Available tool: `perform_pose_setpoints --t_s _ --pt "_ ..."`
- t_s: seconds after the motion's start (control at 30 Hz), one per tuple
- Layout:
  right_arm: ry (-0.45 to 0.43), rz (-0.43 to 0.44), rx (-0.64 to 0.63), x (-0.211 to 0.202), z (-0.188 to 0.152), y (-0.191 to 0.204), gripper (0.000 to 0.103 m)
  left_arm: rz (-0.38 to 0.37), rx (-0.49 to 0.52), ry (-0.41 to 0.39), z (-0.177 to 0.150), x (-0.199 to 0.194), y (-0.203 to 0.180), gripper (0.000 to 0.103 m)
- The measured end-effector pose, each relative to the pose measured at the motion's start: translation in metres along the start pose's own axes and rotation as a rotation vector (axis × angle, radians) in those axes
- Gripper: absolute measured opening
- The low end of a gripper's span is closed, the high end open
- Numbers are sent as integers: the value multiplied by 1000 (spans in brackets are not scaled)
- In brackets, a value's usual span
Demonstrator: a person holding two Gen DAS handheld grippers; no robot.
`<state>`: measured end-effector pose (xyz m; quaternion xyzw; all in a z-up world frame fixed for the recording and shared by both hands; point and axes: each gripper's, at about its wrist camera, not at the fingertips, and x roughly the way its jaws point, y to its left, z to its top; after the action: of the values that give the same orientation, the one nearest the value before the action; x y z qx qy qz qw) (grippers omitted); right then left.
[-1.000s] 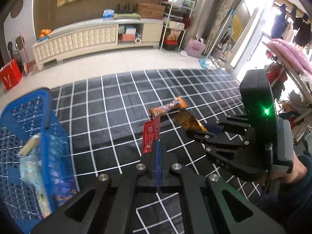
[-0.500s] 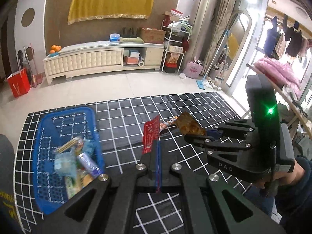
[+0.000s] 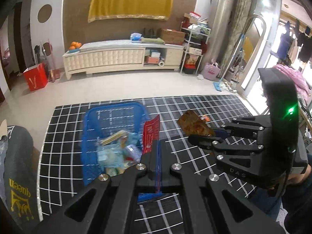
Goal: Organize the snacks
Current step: 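Carry the red packet and orange pouch over the basket with both tools, then open the left tool to drop the red packet into the basket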
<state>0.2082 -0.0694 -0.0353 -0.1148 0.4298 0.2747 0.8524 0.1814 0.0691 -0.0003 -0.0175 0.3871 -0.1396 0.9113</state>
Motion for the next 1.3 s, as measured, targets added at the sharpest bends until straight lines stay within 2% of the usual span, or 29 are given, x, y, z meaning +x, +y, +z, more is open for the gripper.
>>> perform_pose_setpoints --t_s 0.23,0.47,0.73,0.9,1.0,1.1,1.23,1.3 --pt "55 19 -10 35 5 16 19 8 -29 61 -15 23 40 0" --pt "110 26 -7 62 3 25 19 6 -40 137 -29 60 56 0" --pt "136 10 6 67 -3 20 19 -8 -46 195 -43 84 65 0" --pt "137 10 -6 63 -5 22 19 11 -31 228 -47 90 63 0" --pt "132 10 -10 58 -4 23 19 6 -32 229 -46 88 63 2" --pt "128 11 -3 56 -2 22 19 6 -36 226 -45 83 64 16" --pt "125 15 -7 57 2 26 19 60 9 181 -38 63 64 17" --pt "129 26 -2 60 5 27 19 59 4 165 -34 55 69 17"
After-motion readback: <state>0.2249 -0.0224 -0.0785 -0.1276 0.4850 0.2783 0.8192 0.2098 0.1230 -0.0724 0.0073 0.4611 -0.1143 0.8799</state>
